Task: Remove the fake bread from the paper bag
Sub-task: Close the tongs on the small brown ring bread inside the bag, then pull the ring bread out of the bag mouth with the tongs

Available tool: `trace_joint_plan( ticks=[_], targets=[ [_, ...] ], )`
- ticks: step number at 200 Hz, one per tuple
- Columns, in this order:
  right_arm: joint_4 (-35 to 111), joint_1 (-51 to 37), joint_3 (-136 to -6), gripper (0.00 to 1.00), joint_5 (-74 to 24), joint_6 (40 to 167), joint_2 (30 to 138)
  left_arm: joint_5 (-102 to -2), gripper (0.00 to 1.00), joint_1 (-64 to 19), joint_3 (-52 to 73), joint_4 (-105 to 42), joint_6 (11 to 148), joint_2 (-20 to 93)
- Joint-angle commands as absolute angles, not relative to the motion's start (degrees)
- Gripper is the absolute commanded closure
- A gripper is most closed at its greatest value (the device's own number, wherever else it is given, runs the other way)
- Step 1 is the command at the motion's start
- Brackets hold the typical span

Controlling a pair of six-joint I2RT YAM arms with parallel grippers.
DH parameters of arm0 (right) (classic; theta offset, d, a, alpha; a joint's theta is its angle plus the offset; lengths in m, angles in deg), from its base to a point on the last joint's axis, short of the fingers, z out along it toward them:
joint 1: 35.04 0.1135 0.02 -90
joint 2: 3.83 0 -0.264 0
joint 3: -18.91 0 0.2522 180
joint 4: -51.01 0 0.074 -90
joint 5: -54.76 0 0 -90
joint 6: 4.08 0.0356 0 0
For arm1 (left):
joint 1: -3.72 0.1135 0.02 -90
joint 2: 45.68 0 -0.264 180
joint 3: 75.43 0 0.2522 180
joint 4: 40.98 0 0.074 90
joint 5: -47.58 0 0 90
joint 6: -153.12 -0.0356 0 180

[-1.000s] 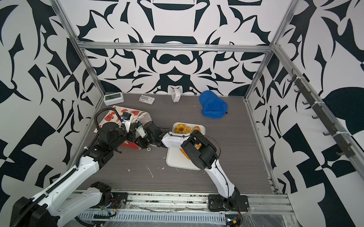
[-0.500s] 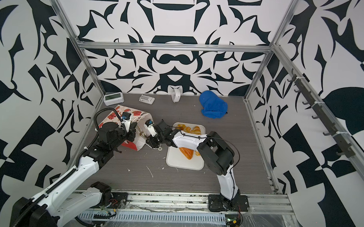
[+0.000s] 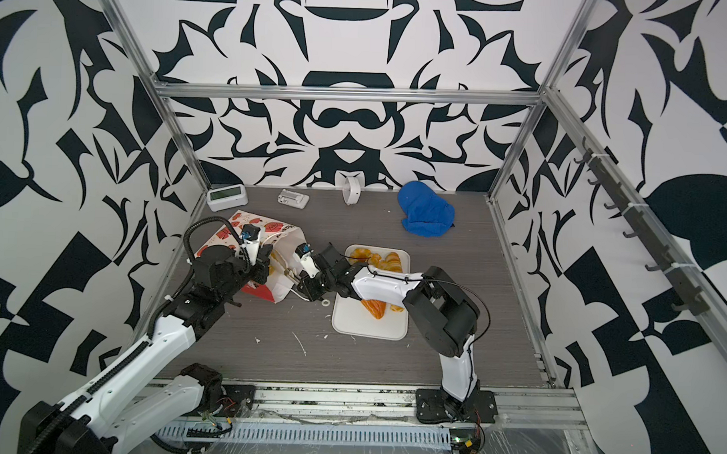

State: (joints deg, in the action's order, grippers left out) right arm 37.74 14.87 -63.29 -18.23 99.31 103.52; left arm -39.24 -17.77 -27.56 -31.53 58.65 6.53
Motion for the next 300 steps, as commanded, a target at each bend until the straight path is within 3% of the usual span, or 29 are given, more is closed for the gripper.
trace_joint_plan(
  ticks=[1, 101, 209, 254, 300],
  targets=[
    [39.35, 13.95, -61.41, 1.0, -17.6, 99.28, 96.7, -38.37, 0.93, -17.76, -26.99, -31.78, 58.35, 6.47],
    [35.17, 11.81, -52.65, 1.0, -18.24, 98.84, 83.4, -36.56, 0.93, -17.81, -27.74, -34.38, 58.63, 8.11],
    [36.44, 11.35, -54.18, 1.0, -13.51, 99.45, 89.3, -36.62, 0.93, -17.81, -28.27, -34.58, 58.81, 7.49],
    [36.14, 11.36, -51.51, 0.8, -13.28, 98.25, 86.21, -37.1, 0.93, -17.81, -28.71, -35.26, 59.38, 8.01],
    [35.61, 11.45, -50.86, 0.68, -12.97, 97.41, 84.9, -37.31, 0.93, -17.77, -28.72, -35.65, 59.25, 8.51]
  ],
)
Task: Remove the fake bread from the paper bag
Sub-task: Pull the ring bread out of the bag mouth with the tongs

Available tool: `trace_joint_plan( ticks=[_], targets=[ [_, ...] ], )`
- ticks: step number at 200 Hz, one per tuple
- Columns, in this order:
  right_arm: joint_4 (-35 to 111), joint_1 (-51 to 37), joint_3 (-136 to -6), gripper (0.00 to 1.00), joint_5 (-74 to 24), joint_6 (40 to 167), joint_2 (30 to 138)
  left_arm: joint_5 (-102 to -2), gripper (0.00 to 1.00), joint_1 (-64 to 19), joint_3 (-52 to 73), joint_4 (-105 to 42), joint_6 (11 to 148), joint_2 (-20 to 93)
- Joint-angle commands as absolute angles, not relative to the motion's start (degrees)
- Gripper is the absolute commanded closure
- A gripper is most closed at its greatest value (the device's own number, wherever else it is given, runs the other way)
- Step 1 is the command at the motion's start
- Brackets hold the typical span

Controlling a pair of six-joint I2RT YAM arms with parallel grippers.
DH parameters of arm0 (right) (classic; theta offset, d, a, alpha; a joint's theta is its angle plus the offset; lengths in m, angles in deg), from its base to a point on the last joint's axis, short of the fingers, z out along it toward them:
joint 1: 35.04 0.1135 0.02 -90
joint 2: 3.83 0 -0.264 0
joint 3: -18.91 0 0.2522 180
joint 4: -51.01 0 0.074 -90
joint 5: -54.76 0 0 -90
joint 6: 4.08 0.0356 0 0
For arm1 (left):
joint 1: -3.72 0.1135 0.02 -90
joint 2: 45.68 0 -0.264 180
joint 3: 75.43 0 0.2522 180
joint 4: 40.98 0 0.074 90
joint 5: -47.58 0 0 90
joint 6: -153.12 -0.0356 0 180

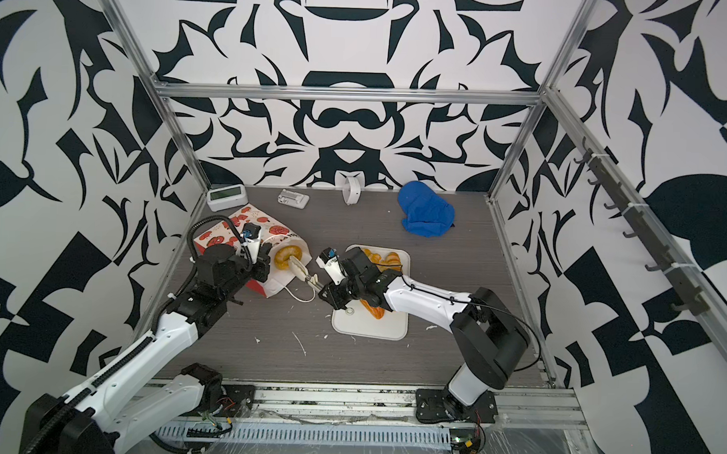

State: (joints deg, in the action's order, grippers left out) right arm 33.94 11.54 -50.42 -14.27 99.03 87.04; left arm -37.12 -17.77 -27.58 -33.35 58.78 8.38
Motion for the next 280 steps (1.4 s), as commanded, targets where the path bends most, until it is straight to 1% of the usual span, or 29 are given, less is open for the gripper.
trace_joint_plan(
  ticks=[1, 32, 85, 121, 159, 217, 280],
  targets=[
    [35.51, 11.45, -50.93, 0.67, -12.94, 97.34, 84.92, -37.27, 0.93, -17.79, -28.71, -35.65, 59.21, 8.53],
    [34.5, 11.63, -52.37, 0.63, -13.49, 96.48, 86.14, -37.5, 0.93, -17.81, -28.98, -36.16, 59.42, 8.53],
    [33.17, 11.71, -54.14, 0.63, -14.33, 94.91, 87.38, -37.1, 0.93, -17.8, -29.66, -36.31, 59.4, 7.43],
    [32.85, 12.3, -53.63, 0.63, -15.65, 93.79, 84.27, -36.87, 0.93, -17.81, -29.89, -36.43, 59.48, 7.36],
    [30.91, 14.1, -54.61, 0.63, -20.84, 87.75, 82.05, -37.01, 0.93, -17.76, -30.02, -36.62, 59.69, 7.5],
    [26.14, 18.46, -59.62, 0.63, -32.8, 75.09, 85.17, -37.06, 0.93, -17.81, -30.47, -37.06, 59.93, 7.14],
    [26.85, 19.17, -61.1, 0.64, -38.43, 71.26, 89.47, -37.06, 0.93, -17.77, -31.1, -37.69, 60.22, 6.58]
  ],
)
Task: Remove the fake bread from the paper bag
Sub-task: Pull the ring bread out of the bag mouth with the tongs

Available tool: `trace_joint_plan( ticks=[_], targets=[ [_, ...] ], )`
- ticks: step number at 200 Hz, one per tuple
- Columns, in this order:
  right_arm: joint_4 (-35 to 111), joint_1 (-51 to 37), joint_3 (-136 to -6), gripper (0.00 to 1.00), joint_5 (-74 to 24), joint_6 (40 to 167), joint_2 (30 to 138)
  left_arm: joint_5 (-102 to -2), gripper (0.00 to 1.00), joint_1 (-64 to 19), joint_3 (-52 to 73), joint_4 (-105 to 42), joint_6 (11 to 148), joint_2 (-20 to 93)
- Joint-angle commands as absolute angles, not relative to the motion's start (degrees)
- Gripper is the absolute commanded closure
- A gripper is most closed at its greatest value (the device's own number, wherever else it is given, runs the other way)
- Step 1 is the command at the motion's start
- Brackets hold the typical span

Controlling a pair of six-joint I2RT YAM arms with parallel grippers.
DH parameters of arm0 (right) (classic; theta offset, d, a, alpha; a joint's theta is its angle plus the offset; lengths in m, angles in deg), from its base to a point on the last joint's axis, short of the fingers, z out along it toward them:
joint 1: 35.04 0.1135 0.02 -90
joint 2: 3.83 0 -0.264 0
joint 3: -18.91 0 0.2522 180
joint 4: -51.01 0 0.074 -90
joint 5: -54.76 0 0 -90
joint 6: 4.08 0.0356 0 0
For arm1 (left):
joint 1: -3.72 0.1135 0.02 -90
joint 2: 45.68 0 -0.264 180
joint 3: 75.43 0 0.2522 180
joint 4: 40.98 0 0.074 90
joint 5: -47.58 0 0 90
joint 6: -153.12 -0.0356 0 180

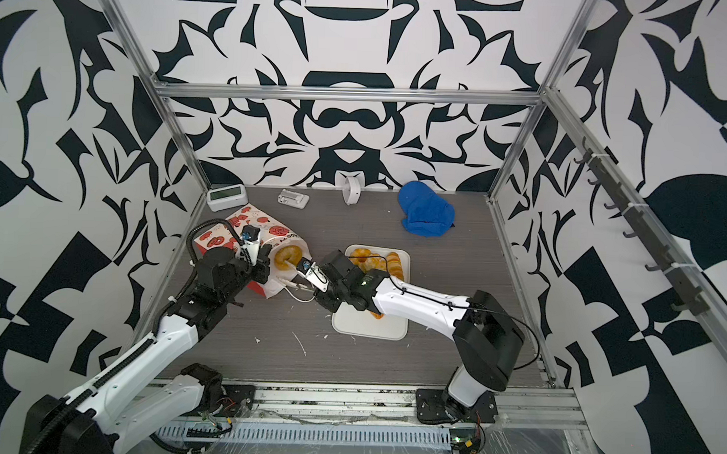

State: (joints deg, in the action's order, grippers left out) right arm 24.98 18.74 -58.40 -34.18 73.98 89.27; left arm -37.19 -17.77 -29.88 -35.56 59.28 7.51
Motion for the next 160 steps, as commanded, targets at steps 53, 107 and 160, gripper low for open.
trace_joint_plan(
  ticks=[53, 107, 160],
  targets=[
    [27.09, 20.83, -64.0, 0.64, -43.45, 67.76, 92.75, -36.97, 0.93, -17.79, -31.43, -38.19, 60.3, 6.53],
    [25.92, 22.13, -64.29, 0.65, -44.6, 67.19, 91.51, -36.84, 0.93, -17.81, -31.78, -38.45, 60.48, 6.53],
    [25.84, 22.35, -66.13, 0.65, -45.75, 65.59, 91.63, -36.99, 0.93, -17.81, -31.86, -38.75, 60.56, 6.62]
  ],
)
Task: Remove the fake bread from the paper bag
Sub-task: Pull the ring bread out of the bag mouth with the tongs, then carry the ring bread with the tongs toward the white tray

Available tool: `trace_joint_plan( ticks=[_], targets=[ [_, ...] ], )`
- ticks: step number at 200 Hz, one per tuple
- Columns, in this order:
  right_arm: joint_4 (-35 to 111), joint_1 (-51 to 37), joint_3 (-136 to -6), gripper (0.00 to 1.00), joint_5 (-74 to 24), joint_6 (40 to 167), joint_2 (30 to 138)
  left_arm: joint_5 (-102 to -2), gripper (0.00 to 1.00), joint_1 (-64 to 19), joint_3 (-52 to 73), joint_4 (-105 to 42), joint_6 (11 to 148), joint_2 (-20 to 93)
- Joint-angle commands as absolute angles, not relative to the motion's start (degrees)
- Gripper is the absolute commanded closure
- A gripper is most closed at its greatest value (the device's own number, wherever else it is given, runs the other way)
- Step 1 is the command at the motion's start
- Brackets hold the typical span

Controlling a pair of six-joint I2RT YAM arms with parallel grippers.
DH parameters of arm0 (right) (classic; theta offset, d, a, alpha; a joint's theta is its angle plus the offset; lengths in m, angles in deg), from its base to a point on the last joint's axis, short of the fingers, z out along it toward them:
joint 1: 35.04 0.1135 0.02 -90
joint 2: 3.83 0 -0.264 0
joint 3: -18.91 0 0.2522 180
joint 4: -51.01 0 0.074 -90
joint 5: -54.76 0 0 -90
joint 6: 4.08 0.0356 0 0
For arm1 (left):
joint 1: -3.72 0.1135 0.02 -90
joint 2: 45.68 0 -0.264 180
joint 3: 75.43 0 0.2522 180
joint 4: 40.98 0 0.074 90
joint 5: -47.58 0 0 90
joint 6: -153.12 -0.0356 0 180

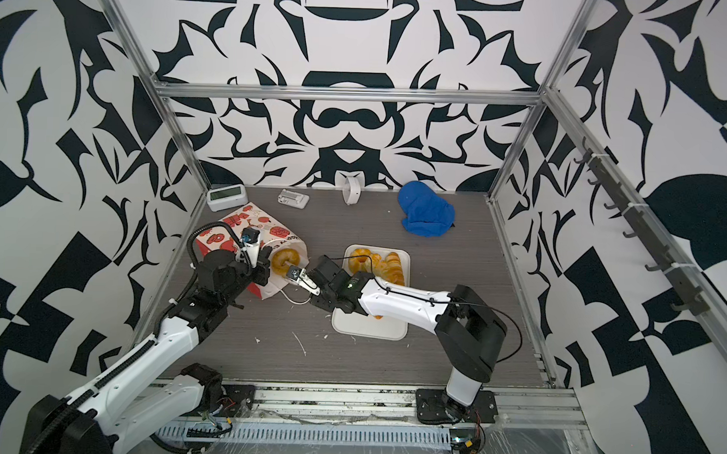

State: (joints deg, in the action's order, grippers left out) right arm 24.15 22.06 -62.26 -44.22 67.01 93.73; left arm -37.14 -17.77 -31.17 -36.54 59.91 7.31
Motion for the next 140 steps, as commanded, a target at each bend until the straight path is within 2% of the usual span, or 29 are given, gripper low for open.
trace_joint_plan(
  ticks=[1, 140],
  targets=[
    [25.83, 22.35, -66.26, 0.65, -45.72, 65.56, 91.72, -36.98, 0.93, -17.81, -31.86, -38.79, 60.56, 6.62],
    [20.74, 22.35, -71.59, 0.65, -42.16, 64.54, 97.2, -37.01, 0.93, -17.81, -32.56, -39.86, 60.65, 6.53]
  ],
)
